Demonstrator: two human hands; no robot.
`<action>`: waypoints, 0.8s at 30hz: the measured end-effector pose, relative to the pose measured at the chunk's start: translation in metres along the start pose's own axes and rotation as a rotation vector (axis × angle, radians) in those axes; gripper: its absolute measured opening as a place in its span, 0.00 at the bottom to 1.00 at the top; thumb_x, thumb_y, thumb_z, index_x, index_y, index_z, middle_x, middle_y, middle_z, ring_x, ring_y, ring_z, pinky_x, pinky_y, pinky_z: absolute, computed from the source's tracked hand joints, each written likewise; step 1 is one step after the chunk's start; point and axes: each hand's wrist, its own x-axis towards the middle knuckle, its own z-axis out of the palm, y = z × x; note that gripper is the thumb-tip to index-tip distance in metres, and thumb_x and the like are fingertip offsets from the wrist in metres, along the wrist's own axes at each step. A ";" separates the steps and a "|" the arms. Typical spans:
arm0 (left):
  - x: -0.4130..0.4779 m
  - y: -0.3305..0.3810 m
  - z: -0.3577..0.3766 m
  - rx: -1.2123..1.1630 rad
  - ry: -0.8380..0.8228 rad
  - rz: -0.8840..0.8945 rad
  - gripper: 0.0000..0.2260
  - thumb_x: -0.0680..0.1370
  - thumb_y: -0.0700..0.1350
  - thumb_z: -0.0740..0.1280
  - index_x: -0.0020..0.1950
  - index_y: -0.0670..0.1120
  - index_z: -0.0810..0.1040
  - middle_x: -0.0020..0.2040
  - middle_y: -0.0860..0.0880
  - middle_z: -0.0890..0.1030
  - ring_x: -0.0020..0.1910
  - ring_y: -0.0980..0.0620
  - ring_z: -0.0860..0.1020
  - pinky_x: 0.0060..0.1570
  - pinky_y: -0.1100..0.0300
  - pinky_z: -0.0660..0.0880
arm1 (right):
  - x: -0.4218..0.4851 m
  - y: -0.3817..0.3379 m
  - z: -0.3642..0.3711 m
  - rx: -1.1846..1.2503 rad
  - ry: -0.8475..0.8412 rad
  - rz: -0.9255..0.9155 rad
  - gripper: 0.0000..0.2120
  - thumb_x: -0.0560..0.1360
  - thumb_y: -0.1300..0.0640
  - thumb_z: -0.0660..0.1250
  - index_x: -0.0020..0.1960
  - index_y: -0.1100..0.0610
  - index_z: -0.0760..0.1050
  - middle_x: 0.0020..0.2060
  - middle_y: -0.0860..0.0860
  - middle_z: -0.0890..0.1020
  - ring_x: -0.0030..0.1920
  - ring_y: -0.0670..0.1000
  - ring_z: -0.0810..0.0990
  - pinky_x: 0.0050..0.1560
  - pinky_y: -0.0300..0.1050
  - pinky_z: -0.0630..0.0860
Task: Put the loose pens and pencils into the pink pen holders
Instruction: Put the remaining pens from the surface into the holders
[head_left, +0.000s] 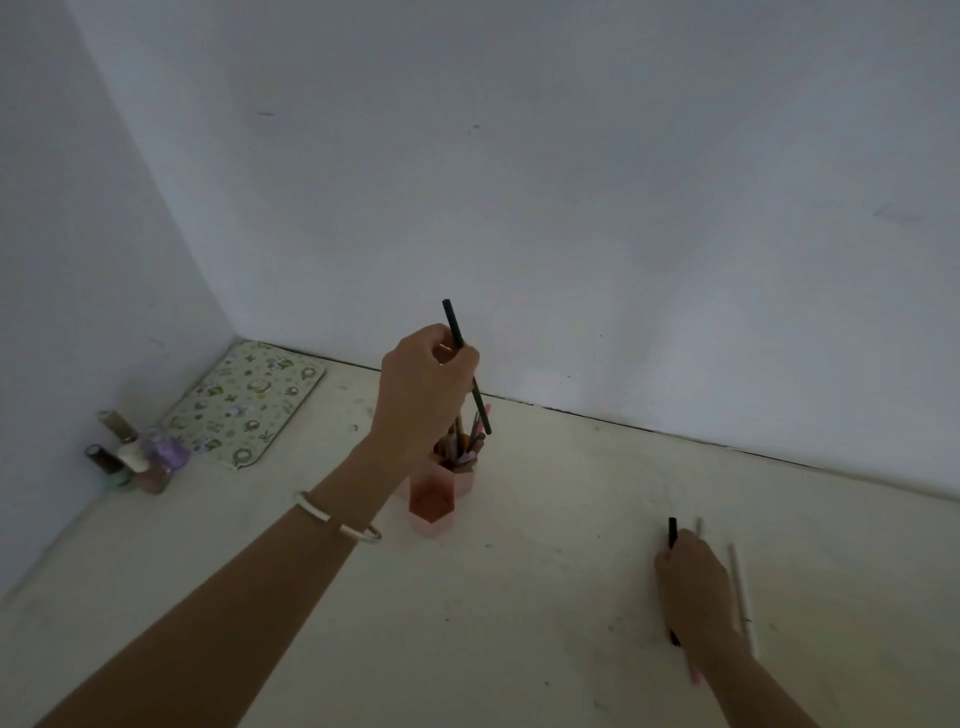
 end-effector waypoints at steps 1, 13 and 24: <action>0.002 0.001 -0.002 -0.008 0.005 -0.004 0.07 0.75 0.44 0.64 0.39 0.44 0.78 0.33 0.50 0.82 0.36 0.45 0.83 0.42 0.46 0.82 | 0.000 0.000 -0.003 -0.028 0.002 -0.025 0.10 0.81 0.62 0.55 0.58 0.64 0.71 0.54 0.59 0.78 0.52 0.59 0.80 0.49 0.50 0.77; 0.006 -0.039 -0.009 0.386 0.043 0.189 0.03 0.75 0.49 0.65 0.43 0.51 0.76 0.34 0.57 0.81 0.31 0.59 0.78 0.32 0.67 0.73 | -0.007 -0.126 -0.116 1.040 0.558 -0.397 0.24 0.76 0.61 0.63 0.69 0.47 0.62 0.38 0.46 0.78 0.38 0.41 0.77 0.39 0.24 0.70; 0.010 -0.077 0.006 0.713 0.020 0.269 0.18 0.71 0.57 0.68 0.57 0.50 0.79 0.51 0.50 0.78 0.53 0.50 0.74 0.52 0.56 0.71 | -0.023 -0.165 -0.093 1.136 0.464 -0.507 0.20 0.77 0.58 0.65 0.65 0.44 0.64 0.43 0.42 0.83 0.44 0.42 0.81 0.45 0.27 0.73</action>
